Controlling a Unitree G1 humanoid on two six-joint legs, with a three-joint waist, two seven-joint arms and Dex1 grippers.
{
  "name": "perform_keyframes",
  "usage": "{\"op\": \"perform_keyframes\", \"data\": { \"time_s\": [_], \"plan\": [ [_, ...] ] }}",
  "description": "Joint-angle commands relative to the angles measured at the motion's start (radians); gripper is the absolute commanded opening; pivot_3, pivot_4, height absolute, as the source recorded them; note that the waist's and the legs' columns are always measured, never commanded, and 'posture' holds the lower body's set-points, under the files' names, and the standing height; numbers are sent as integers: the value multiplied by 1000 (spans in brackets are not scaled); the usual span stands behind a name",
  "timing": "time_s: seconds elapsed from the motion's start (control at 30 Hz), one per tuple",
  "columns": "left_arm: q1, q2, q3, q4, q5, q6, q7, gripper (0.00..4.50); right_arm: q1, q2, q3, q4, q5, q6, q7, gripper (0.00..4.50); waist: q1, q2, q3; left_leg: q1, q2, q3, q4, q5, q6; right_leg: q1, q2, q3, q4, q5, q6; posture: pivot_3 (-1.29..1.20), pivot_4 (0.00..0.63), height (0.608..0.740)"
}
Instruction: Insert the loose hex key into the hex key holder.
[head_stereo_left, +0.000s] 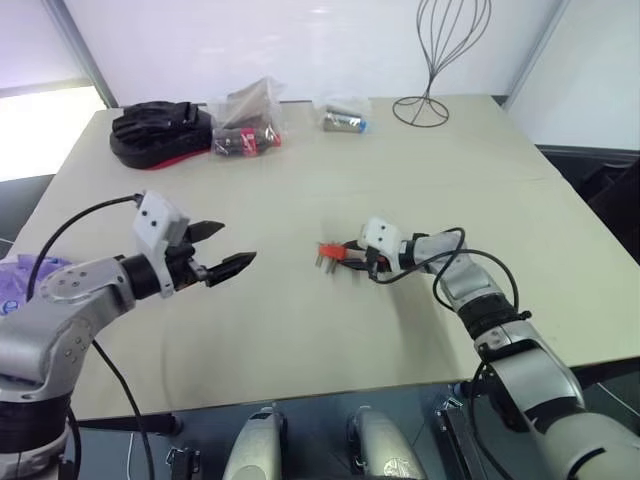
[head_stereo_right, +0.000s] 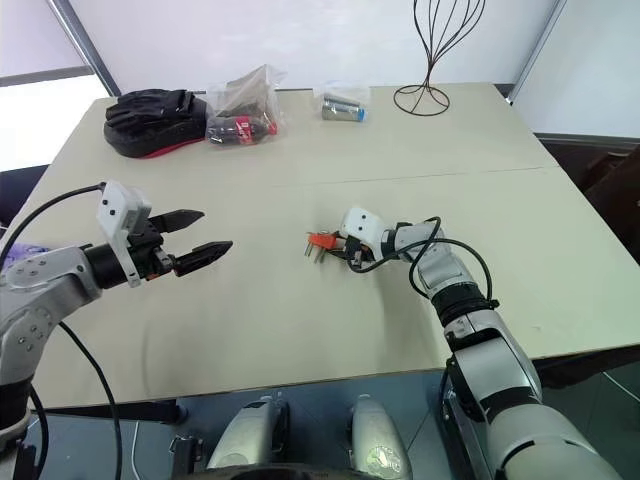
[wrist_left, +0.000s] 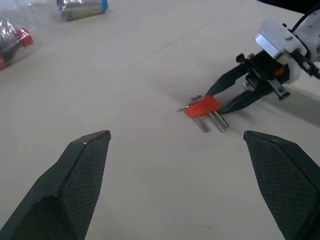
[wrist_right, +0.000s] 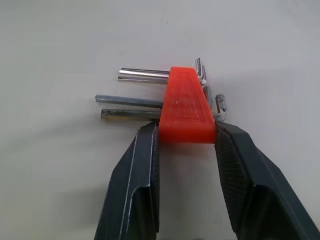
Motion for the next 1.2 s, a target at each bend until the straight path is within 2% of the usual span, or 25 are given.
{"op": "perform_keyframes", "data": {
  "time_s": [0.03,0.23,0.33,0.43,0.73,1.2],
  "plan": [
    [-38,-9,-7,20,-5,-20,-12,4500,-2,-51,-18,-90,-110,-166,-188,1008,2,1,1,-2,0,0,0,0,0,-2,0,0,0,0,0,0,150,740],
    [-135,-53,-54,103,-23,-23,-67,4500,-34,-153,5,-233,-301,-422,-382,1008,3,1,2,-23,-1,1,1,1,-1,-25,2,0,4,3,6,0,150,740],
    [-204,-78,-79,142,-41,-12,-102,4500,-49,-183,5,-319,-343,-519,-423,1008,-1,1,2,-31,-1,1,1,1,-1,-33,3,0,5,3,6,0,150,740],
    [-279,-105,-92,183,-63,5,-127,4500,-65,-187,-4,-382,-354,-588,-456,1008,-1,1,2,-32,-1,1,1,1,-1,-34,4,0,6,3,6,0,150,740],
    [-377,-133,-118,232,-112,28,-205,4500,-79,-183,-12,-440,-321,-648,-468,1008,-1,1,2,-32,-1,1,3,2,-1,-33,4,0,6,3,6,0,150,740],
    [-414,-160,-120,255,-125,40,-227,4500,-81,-172,-6,-461,-289,-656,-447,1008,0,0,2,-32,-1,0,3,2,-1,-33,4,0,7,3,6,0,150,740]
  ]
}}
